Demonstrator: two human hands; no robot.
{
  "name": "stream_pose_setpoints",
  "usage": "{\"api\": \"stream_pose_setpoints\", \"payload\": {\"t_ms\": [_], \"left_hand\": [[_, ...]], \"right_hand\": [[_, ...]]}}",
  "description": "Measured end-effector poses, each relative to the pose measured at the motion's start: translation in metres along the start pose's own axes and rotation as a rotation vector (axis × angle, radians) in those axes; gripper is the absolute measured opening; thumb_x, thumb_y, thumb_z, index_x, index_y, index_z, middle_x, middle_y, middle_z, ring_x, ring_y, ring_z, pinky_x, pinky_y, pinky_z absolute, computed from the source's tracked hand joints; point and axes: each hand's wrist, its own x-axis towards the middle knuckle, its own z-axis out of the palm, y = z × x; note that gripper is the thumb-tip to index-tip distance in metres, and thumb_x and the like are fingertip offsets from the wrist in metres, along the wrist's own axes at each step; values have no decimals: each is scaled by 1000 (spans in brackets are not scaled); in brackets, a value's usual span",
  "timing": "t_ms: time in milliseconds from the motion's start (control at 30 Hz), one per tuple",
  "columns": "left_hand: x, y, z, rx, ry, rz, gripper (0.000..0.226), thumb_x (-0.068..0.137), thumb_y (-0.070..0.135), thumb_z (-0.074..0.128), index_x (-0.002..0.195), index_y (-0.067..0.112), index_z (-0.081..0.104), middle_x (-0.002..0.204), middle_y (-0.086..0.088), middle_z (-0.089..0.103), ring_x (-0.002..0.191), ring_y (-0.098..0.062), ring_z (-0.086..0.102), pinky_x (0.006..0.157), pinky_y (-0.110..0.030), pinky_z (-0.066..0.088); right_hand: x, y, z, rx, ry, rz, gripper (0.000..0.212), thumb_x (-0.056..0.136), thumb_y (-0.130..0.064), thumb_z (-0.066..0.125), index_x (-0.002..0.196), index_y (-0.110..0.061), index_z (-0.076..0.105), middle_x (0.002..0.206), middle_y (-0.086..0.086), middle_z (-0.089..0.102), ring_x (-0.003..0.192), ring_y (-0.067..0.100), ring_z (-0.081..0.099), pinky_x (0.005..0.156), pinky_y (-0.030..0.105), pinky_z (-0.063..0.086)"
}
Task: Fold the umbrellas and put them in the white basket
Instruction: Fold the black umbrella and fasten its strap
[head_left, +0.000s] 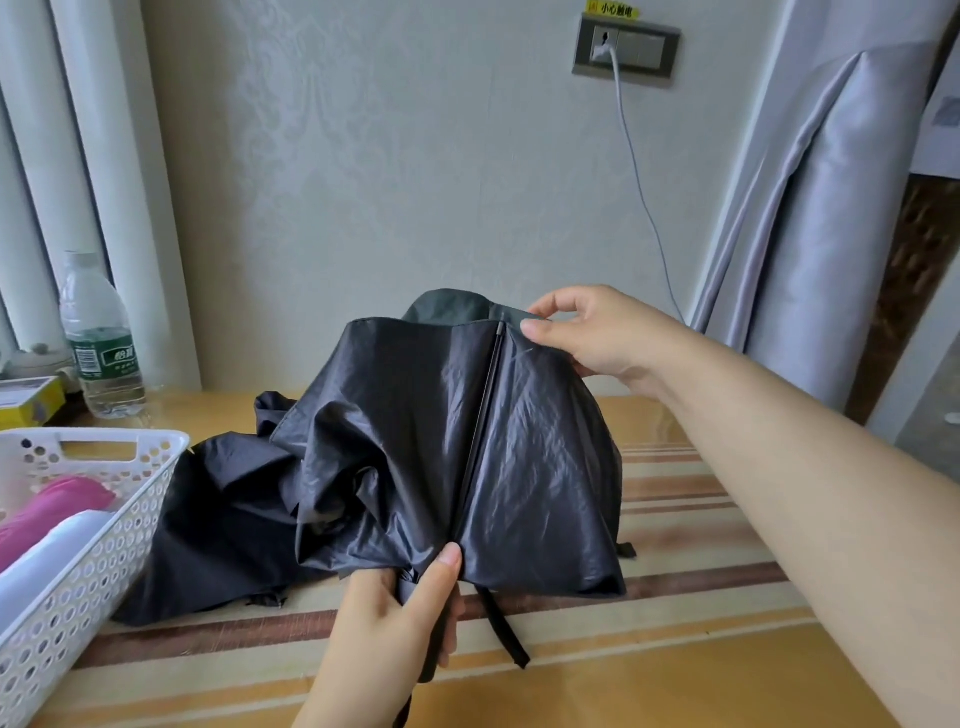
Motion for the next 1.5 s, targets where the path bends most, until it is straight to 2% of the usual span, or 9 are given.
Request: {"api": "stream_pose_setpoints", "payload": {"t_ms": [200,333,467,600,700,1000,1233,1400,1500], "left_hand": [[1,-2,-1,6,13,-15,51,91,27,60,66,-17,52,47,-20,51,42,-23,45,42,-26,32],[1,0,0,-33,-2,-26,53,92,27,58,67,-19,52,46,-19,49,39,-21,41,39,-23,30],[1,0,0,-61,2,-58,46,92,28,58,65,-10,55,50,-17,50,42,-21,44,41,-24,32],[5,0,-6,-100,59,-109,43,91,30,59,68,-6,57,51,-15,52,42,-21,46,39,-23,33],[7,-1,-9,-99,85,-127,42,91,31,60,69,-4,56,55,-14,55,43,-21,46,40,-25,34],[9,2,-16,-146,67,-181,36,91,29,58,71,-1,55,60,-15,56,45,-22,44,44,-28,33],[7,-2,-9,-51,19,-208,37,92,29,60,74,-3,55,55,-14,54,42,-20,45,39,-25,35],[7,-1,-11,-78,34,-212,36,92,29,60,75,-3,54,57,-14,55,42,-18,46,39,-23,36],[8,-1,-11,-81,19,-196,37,93,28,59,73,-3,54,56,-15,55,42,-19,45,38,-23,35]], "right_hand": [[-7,4,-4,-47,-191,52,9,93,-23,62,85,-19,63,83,0,67,72,12,61,76,27,51],[-10,13,-6,86,-51,-28,15,93,-5,60,83,-17,61,78,7,66,70,15,60,77,27,48],[-14,30,-1,31,-63,-3,23,91,-25,65,111,-28,55,91,7,71,87,19,68,89,35,52],[-27,36,-9,39,-386,179,23,84,-15,71,104,-14,62,92,8,73,77,20,70,70,30,59],[-34,46,-9,63,-558,187,21,81,-18,68,100,-8,69,94,7,73,84,18,69,82,27,56],[-39,59,-38,212,-727,78,47,58,-52,86,88,-17,78,101,-3,74,98,9,66,85,17,48],[-42,61,-21,373,-542,-24,17,71,-10,69,87,-14,74,92,4,73,88,16,67,81,26,55],[-41,61,-18,264,-789,13,32,84,-22,70,112,-9,61,107,3,70,102,18,66,86,26,52],[-40,62,-30,207,-814,75,66,64,-44,85,114,-8,60,108,3,71,100,17,67,83,23,52]]}}
